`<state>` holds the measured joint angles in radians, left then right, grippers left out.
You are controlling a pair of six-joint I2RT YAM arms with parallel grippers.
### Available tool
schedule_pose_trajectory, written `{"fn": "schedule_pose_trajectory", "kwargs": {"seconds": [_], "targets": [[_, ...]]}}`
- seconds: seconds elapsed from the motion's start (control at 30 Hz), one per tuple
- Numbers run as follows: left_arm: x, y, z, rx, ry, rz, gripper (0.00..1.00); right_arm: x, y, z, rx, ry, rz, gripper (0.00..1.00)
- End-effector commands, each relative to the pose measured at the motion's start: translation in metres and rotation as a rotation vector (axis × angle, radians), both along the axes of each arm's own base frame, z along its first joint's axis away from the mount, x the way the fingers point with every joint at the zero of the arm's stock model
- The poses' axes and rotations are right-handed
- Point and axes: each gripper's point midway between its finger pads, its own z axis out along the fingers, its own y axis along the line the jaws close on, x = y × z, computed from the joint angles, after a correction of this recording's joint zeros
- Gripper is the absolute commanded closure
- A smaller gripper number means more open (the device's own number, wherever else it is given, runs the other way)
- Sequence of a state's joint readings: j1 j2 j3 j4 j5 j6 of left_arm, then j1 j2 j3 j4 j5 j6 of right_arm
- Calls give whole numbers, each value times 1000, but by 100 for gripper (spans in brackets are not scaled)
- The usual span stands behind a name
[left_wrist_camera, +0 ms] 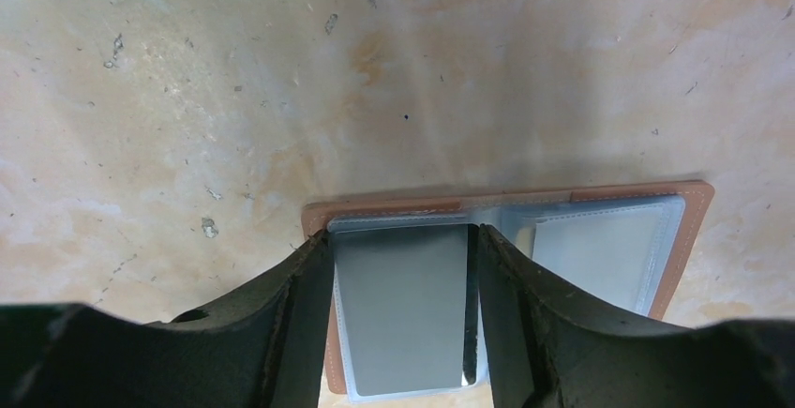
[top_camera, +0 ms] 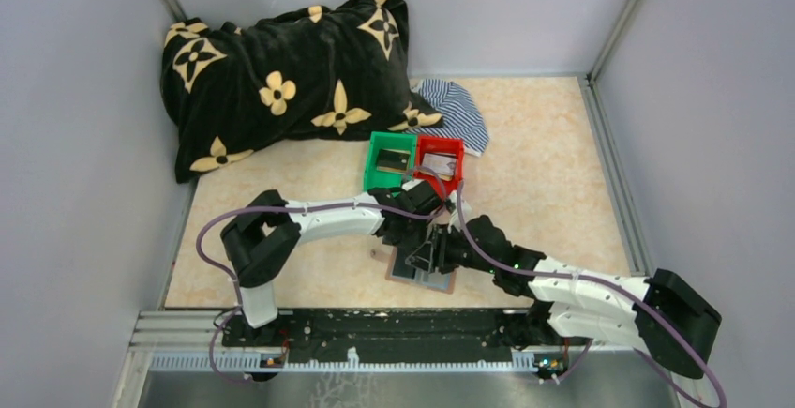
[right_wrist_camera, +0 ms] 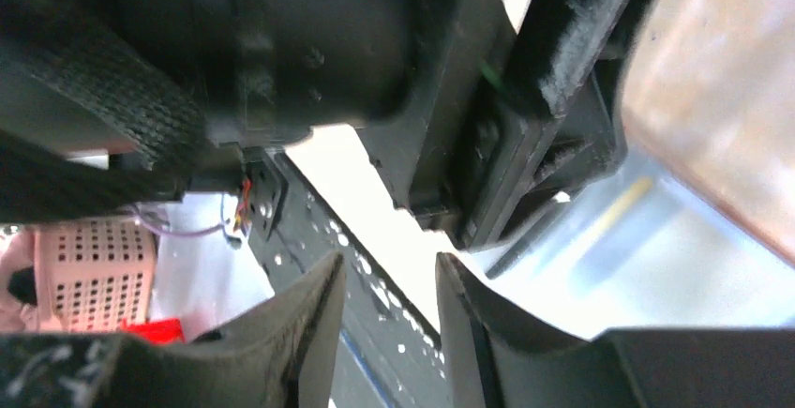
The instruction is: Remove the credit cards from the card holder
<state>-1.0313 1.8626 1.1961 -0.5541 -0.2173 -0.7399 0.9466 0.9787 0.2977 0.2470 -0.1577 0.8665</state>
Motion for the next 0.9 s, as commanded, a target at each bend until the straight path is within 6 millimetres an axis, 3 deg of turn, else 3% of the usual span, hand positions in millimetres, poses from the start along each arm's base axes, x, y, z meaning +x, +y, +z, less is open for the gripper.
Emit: {"fn": "schedule_pose_trajectory", "kwargs": {"seconds": [0.0,0.17,0.3,0.57,0.87], "targets": [[40,2,-48,23,-92,43,100,-58,-23,-49,-130,193,162,59],[41,1,-50,24,-92,36,100,-55,-32,-35,-102,155,112,58],[39,-5,-49,-6,-81,25,100,-54,-39,-45,-133,168,85,58],[30,-16,-45,-97,-46,8,100,-45,-19,-41,-105,150,110,58],[28,-22,-44,-122,-34,-2,100,-35,-11,-29,-85,91,116,58]]}}
